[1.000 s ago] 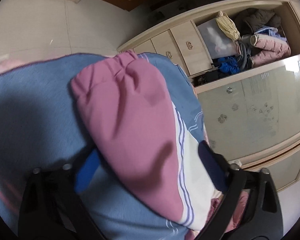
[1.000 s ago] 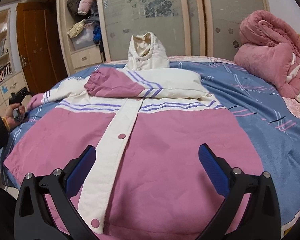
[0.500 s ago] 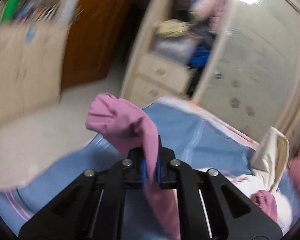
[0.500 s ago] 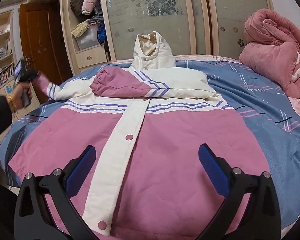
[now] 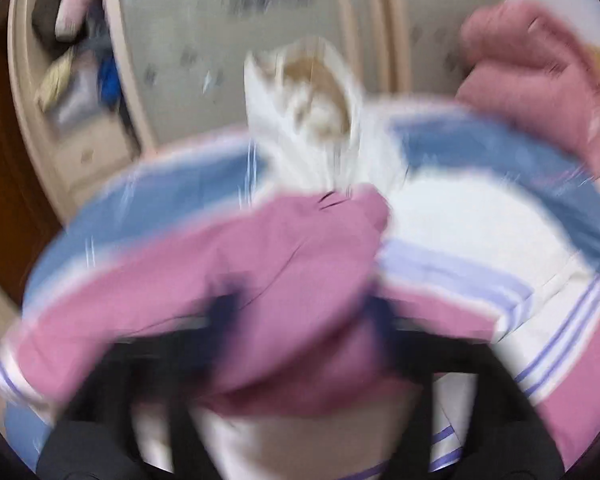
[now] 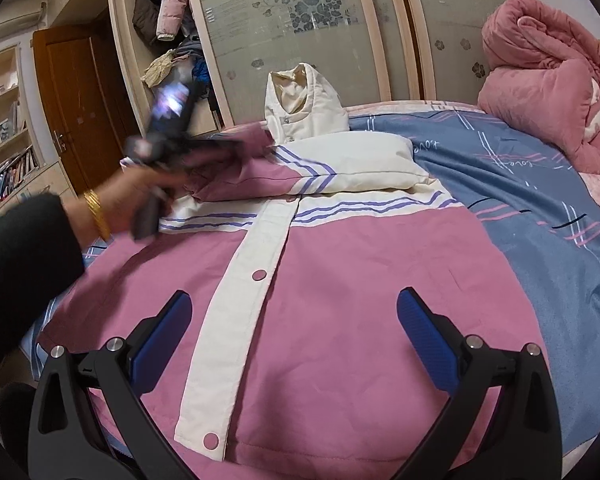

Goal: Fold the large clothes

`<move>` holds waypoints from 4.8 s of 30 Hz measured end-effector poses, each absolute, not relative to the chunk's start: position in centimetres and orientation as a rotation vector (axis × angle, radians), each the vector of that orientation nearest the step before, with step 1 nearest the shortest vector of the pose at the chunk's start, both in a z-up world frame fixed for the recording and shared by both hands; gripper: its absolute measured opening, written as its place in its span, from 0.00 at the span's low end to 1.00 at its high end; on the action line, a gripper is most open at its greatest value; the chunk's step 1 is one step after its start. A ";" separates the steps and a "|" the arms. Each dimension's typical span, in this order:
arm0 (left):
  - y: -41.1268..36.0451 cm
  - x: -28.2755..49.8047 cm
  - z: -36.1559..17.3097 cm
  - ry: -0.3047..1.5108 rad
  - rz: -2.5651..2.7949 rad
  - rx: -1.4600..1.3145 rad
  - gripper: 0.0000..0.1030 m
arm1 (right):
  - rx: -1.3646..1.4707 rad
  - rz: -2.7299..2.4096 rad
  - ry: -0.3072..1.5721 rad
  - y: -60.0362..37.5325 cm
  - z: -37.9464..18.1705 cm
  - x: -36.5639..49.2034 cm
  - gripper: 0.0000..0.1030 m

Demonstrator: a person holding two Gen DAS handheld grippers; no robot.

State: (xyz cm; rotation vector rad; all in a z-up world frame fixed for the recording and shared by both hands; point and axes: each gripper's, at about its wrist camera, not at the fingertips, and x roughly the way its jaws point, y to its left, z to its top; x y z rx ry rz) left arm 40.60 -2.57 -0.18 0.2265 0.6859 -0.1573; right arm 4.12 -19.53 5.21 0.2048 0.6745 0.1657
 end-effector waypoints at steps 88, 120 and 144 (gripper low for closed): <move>3.2 9.3 4.8 0.519 -0.088 -0.043 0.98 | 0.376 0.224 0.605 -20.5 12.6 11.5 0.99; 10.0 12.7 4.8 0.521 -0.066 -0.204 0.98 | 0.744 0.268 0.960 -12.8 -0.2 37.7 0.59; 7.4 13.4 4.7 0.510 -0.124 -0.156 0.98 | 0.227 0.262 0.369 -14.8 21.8 34.4 0.15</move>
